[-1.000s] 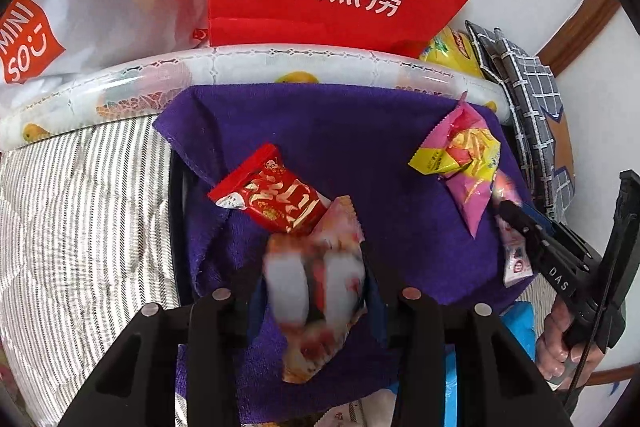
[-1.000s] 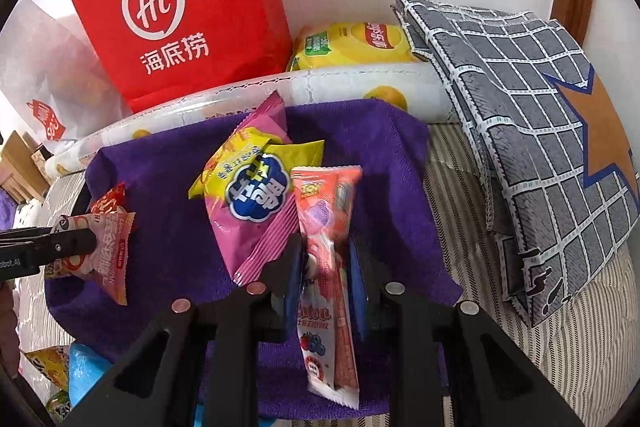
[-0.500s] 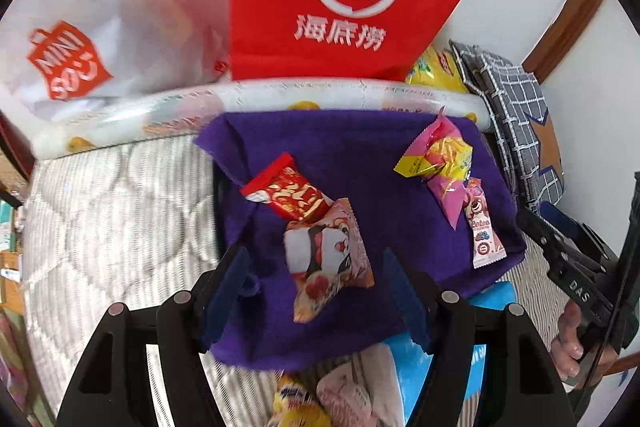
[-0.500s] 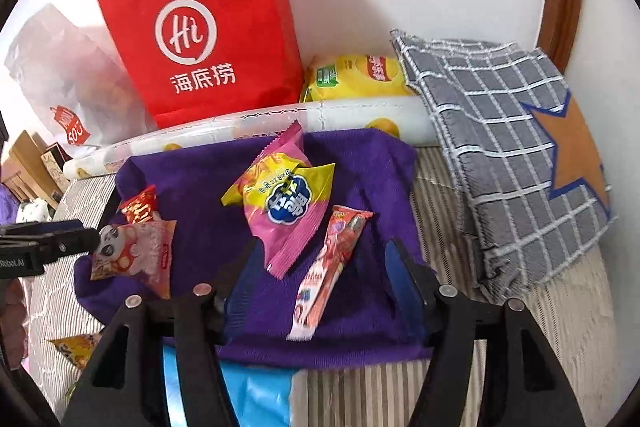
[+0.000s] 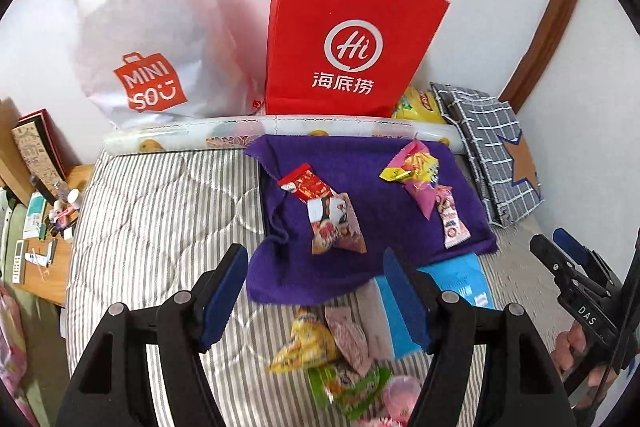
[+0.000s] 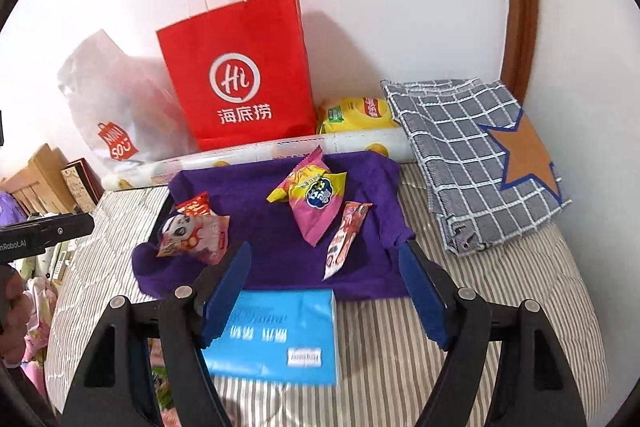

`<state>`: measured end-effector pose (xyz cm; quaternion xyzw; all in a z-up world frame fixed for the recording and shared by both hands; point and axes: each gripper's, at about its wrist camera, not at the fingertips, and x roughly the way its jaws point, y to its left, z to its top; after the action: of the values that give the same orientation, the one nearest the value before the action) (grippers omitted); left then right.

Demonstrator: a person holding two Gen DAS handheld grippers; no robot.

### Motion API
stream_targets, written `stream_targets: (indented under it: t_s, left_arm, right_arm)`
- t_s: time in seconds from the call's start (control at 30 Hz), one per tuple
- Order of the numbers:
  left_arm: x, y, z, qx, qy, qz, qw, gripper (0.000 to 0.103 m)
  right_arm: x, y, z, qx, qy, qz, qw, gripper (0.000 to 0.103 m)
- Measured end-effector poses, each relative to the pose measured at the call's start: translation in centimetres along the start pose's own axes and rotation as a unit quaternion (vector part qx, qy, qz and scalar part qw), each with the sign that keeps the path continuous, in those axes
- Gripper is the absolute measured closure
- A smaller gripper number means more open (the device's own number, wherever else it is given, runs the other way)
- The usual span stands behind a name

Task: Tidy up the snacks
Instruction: 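Move the right tool down to the blue snack packet on the mattress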

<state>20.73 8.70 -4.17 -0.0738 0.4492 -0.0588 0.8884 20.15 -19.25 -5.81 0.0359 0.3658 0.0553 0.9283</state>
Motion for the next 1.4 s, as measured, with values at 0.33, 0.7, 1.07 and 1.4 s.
stream_targets:
  t_s: [0.33, 0.7, 1.07, 1.4]
  left_arm:
    - [-3.6, 0.1, -4.0, 0.0, -0.006, -0.005, 1.0, 0.034]
    - [-5.0, 1.4, -6.9, 0.0, -0.003, 0.007, 1.0, 0.034]
    - [-4.9, 1.8, -8.5, 0.004, 0.007, 0.0, 1.0, 0.034]
    - [-4.9, 1.7, -8.8, 0.007, 0.011, 0.002, 0.9999, 0.034]
  right_arm:
    - [-3.3, 1.8, -5.1, -0.018, 0.04, 0.012, 0.999, 0.027]
    - [-2.8, 4.2, -12.3, -0.037, 0.092, 0.064, 0.993, 0.029]
    - [-2.2, 6.2, -18.0, -0.082, 0.129, 0.108, 0.982, 0.028]
    - [-0.8, 8.4, -20.0, -0.146, 0.135, 0.096, 0.975, 0.028]
